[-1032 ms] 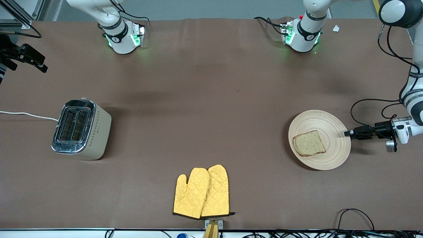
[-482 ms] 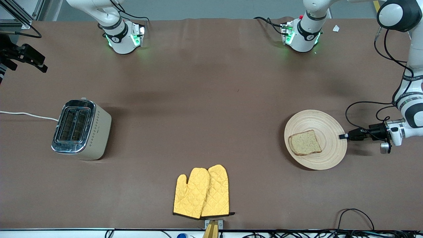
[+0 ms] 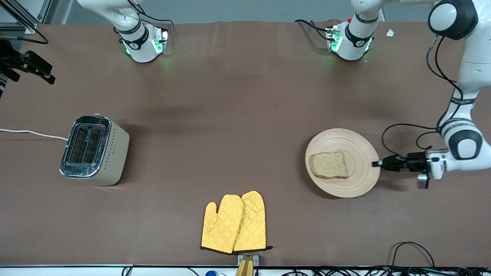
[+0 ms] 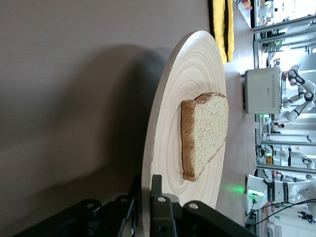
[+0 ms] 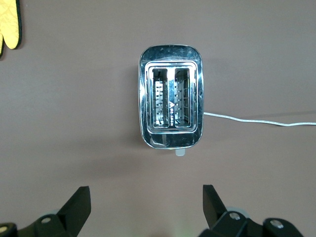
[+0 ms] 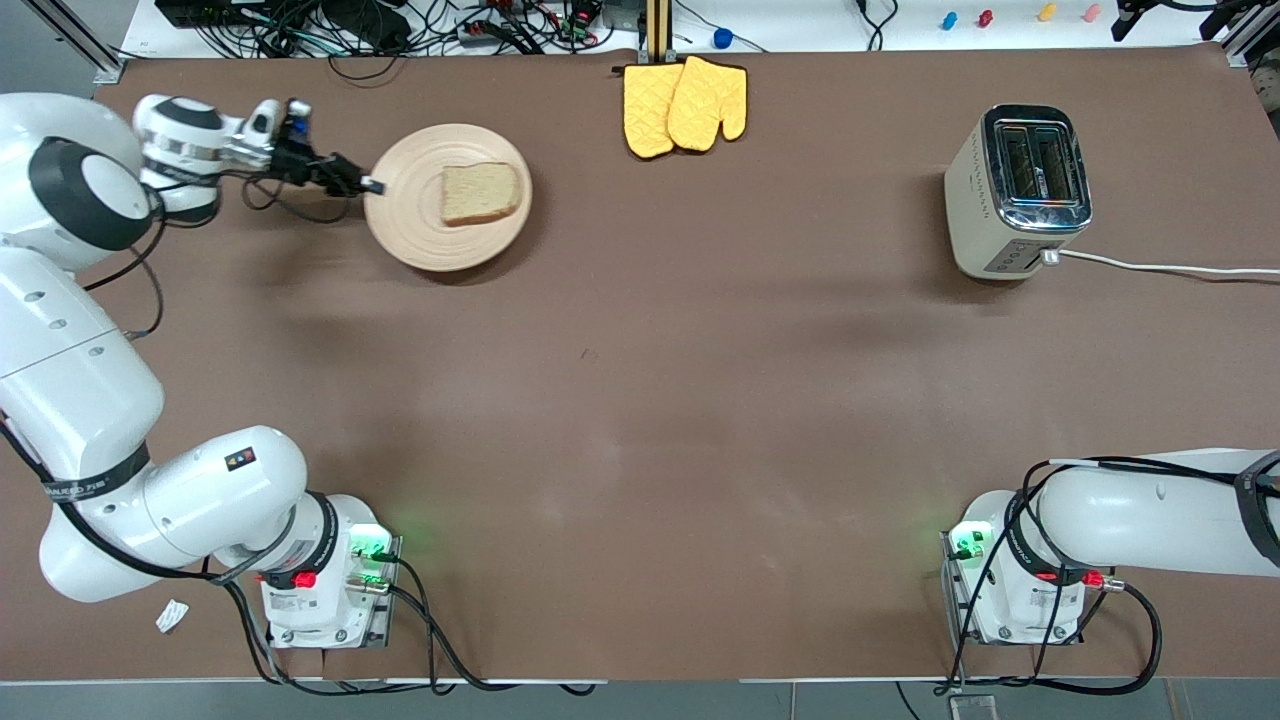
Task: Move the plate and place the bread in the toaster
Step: 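Grip the plate rim with the left gripper and slide it toward the toaster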
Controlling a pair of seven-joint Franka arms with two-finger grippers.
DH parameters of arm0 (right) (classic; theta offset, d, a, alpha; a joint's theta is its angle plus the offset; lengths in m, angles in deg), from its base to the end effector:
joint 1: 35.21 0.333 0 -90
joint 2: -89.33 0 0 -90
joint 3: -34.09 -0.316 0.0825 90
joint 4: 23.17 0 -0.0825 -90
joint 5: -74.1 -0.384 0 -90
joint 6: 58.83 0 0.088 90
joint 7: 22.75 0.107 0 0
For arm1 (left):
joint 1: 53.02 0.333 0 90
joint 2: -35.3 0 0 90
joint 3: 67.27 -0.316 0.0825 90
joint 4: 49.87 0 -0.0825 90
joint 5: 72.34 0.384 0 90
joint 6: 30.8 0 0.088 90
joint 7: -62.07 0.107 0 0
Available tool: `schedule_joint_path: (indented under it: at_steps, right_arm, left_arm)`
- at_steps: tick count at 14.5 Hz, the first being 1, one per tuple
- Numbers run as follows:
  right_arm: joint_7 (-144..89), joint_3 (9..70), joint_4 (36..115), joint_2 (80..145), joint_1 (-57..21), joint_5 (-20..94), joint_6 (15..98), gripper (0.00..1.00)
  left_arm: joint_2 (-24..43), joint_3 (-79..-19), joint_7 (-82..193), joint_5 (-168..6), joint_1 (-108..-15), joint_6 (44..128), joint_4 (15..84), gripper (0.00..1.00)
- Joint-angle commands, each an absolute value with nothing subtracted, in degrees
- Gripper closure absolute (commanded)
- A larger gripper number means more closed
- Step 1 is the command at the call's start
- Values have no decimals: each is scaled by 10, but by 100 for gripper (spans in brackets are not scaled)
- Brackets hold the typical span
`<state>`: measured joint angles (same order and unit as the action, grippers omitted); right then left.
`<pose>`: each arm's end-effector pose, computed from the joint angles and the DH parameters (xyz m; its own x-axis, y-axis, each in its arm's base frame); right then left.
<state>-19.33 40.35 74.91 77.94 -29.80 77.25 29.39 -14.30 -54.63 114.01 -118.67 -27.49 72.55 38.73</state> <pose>0.4881 -0.0192 0.6584 0.9968 -0.0745 0.0275 -0.0754 -0.9966 0.0318 0.6432 0.1020 0.1436 0.9857 -0.1472 0.0822 -0.1442 -0.4838 0.8632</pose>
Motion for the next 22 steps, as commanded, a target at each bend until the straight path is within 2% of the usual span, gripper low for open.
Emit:
schedule_joint_path:
  at_steps: [1,4,7,11,14,22]
  right_arm:
    - [-195,401,743,783,-302,773,292,0]
    - [-195,401,743,783,-303,773,292,0]
    - [-194,401,743,783,-303,773,292,0]
    - [-194,401,743,783,-303,773,292,0]
    - [-194,402,743,783,-303,773,292,0]
    - [-194,402,743,783,-304,773,292,0]
  left_arm:
    - [-128,-521,1083,-1202,-304,718,387,100]
    - [-119,-479,985,-1195,-338,726,384,100]
    - [-120,-469,972,-1210,-394,791,385,100]
    - [-131,-468,972,-1287,-456,860,393,100]
    - [-132,-468,972,-1341,-512,950,414,100]
    - [-144,-468,981,-1428,-585,1017,436,100]
